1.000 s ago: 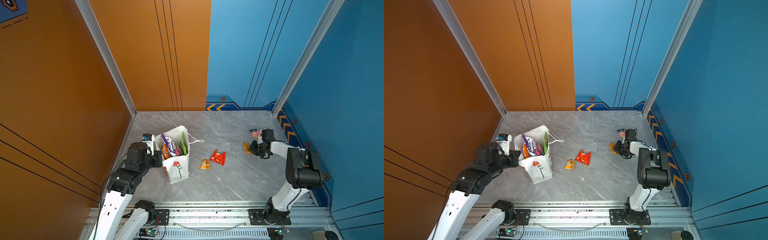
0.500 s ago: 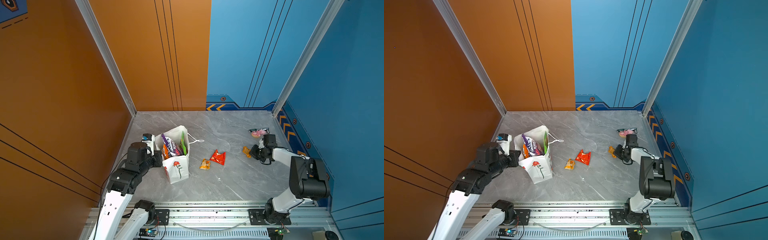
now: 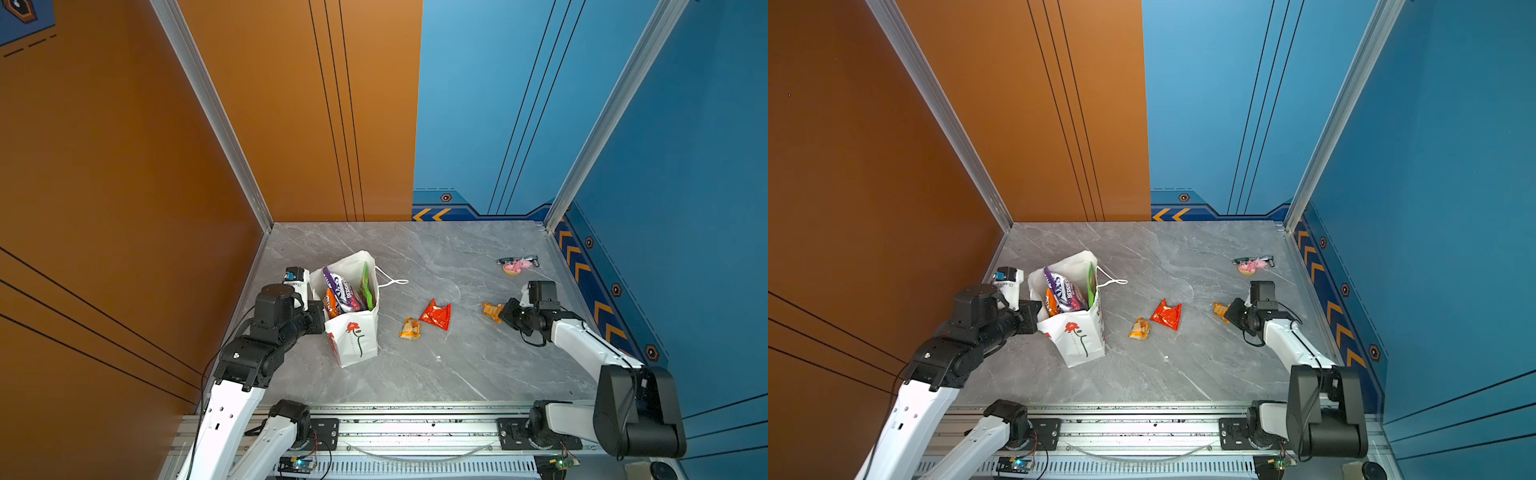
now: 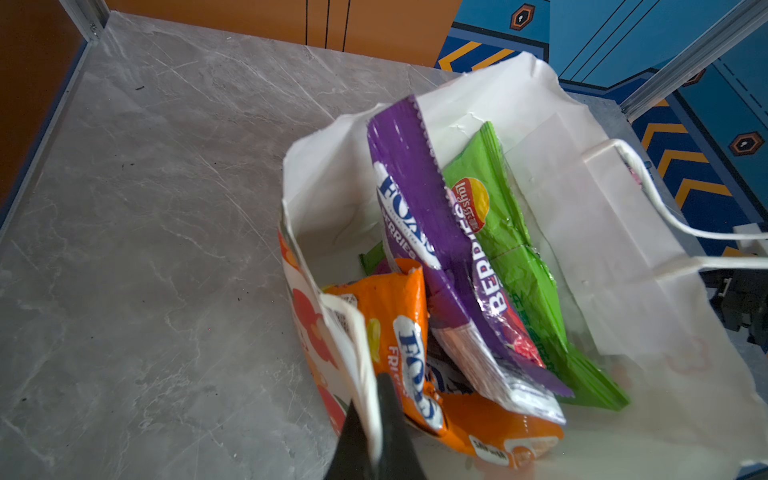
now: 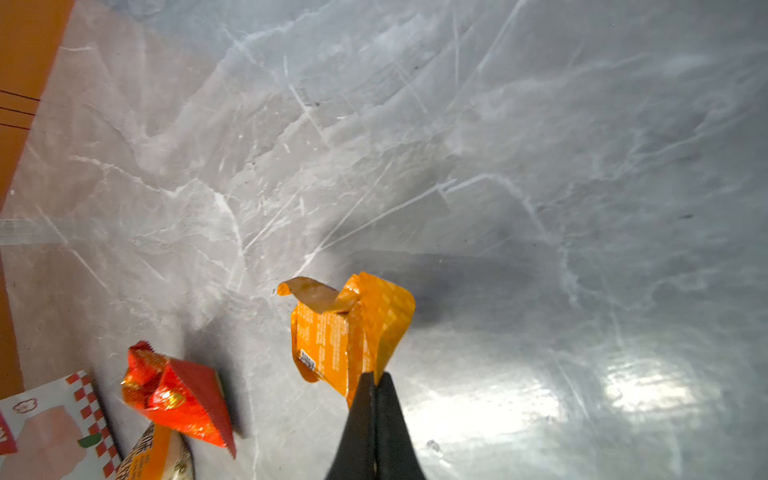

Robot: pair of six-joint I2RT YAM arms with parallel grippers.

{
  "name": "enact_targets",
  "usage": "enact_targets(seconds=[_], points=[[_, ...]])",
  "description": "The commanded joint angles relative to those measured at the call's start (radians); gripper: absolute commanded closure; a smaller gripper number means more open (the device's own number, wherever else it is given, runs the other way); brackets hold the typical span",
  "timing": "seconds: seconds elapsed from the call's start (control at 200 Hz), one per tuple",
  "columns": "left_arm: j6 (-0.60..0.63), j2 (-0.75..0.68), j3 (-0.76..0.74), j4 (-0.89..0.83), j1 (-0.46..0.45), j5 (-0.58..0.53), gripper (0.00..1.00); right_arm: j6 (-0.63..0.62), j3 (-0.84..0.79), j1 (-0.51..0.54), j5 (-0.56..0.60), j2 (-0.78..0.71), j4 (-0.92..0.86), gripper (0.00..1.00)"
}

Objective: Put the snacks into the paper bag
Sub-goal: 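Lift the orange wrapper and carry it toward the paper bag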

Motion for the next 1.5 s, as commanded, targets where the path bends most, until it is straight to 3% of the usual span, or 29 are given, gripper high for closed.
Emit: enact_targets(seconds=[0.0,0.456,0.806,1.161,1.497], points=[[0.019,-0.011,0.012,0.107,0.015,-0.009,1.0,0.03,0.008,0.033,0.059,-0.089,-0.102,1.0],[0.019,-0.025,0.012,0.107,0.005,-0.007,1.0,0.093,0.121,0.248,0.161,-0.259,-0.246,1.0],[0.018,-0.031,0.013,0.107,-0.002,-0.008,1.0,0.09,0.468,0.482,0.311,-0.285,-0.436,1.0],[0.02,-0.039,0.013,0.107,-0.004,-0.007,1.0,0.015,0.902,0.79,0.547,-0.054,-0.551,1.0],[0.021,-0.045,0.013,0.106,-0.003,-0.005,1.0,-0.093,1.225,0.975,0.633,0.213,-0.621,1.0]])
